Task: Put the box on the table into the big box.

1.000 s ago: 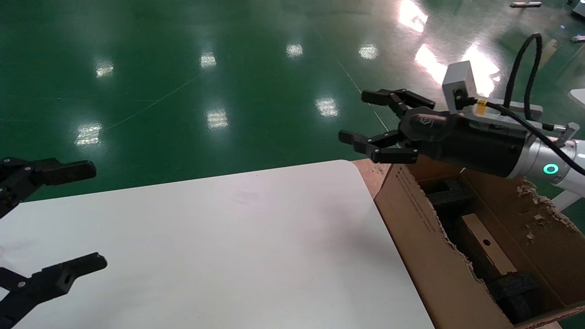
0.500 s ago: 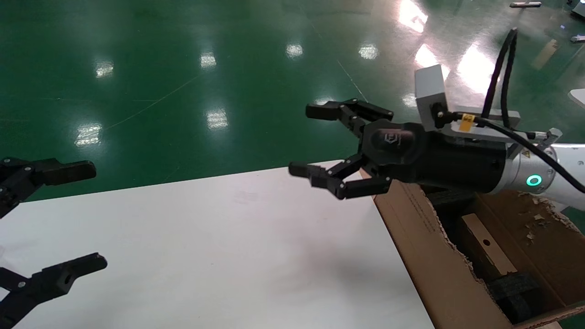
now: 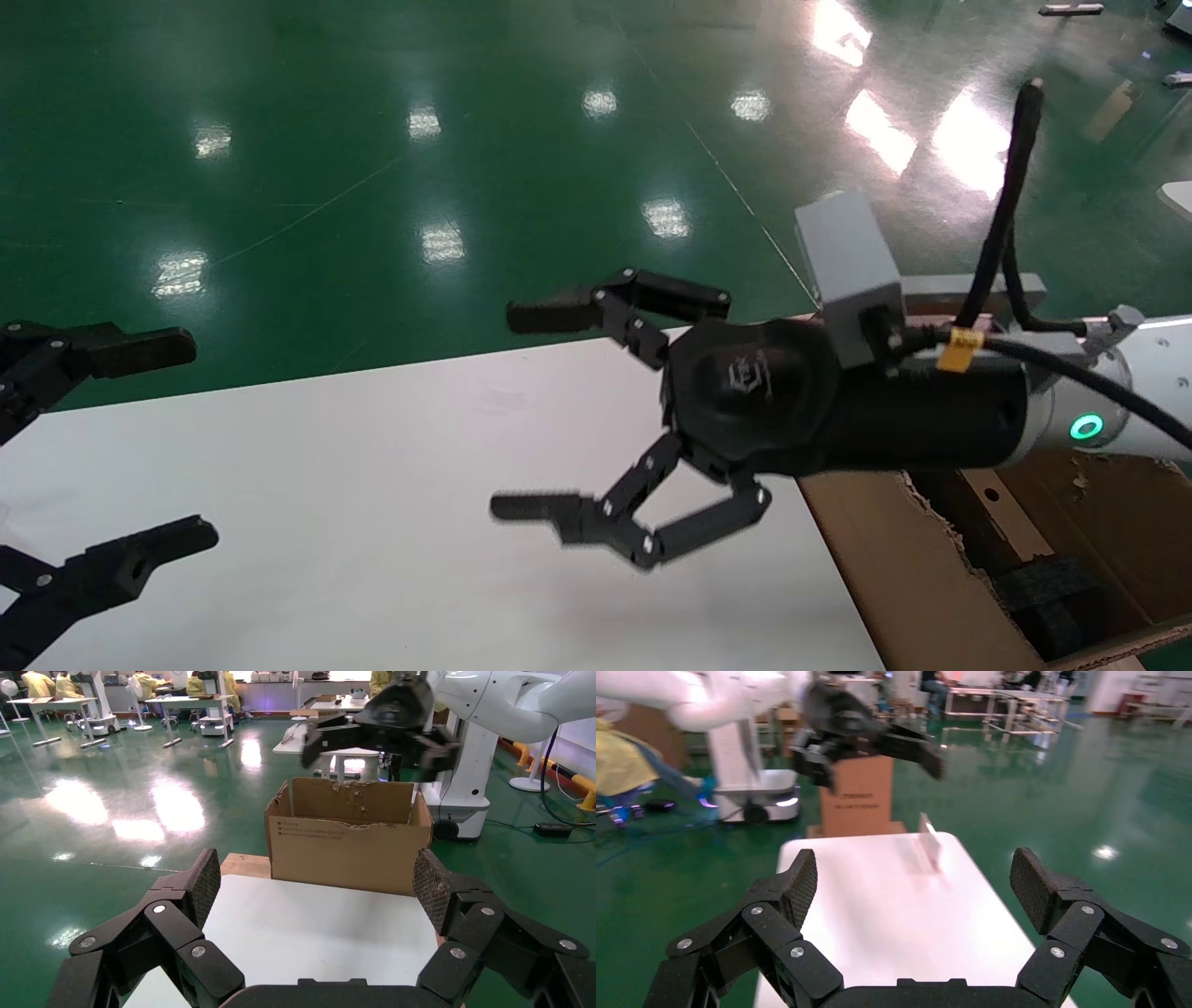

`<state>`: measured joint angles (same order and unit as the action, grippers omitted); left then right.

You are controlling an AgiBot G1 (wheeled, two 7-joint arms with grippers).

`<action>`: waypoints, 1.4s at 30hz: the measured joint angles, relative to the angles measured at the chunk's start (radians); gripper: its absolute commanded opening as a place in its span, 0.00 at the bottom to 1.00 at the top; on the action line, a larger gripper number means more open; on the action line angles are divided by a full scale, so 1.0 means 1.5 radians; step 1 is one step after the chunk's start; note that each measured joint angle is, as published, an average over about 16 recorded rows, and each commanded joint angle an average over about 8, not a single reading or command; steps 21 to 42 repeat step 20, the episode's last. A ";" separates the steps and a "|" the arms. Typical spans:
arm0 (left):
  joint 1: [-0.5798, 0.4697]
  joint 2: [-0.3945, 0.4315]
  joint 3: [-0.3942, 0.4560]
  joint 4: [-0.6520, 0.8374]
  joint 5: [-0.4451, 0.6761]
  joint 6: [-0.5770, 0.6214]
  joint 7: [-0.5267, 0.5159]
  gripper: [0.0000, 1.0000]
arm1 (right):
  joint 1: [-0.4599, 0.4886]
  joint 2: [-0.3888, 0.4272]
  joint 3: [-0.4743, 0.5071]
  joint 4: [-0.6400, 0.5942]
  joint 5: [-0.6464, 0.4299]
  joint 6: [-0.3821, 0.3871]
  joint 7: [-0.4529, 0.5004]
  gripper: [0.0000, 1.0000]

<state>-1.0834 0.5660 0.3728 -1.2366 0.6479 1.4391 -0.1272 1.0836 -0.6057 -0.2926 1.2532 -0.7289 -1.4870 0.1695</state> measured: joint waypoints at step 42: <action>0.000 0.000 0.000 0.000 0.000 0.000 0.000 1.00 | -0.010 -0.006 0.014 0.032 -0.002 -0.009 0.015 1.00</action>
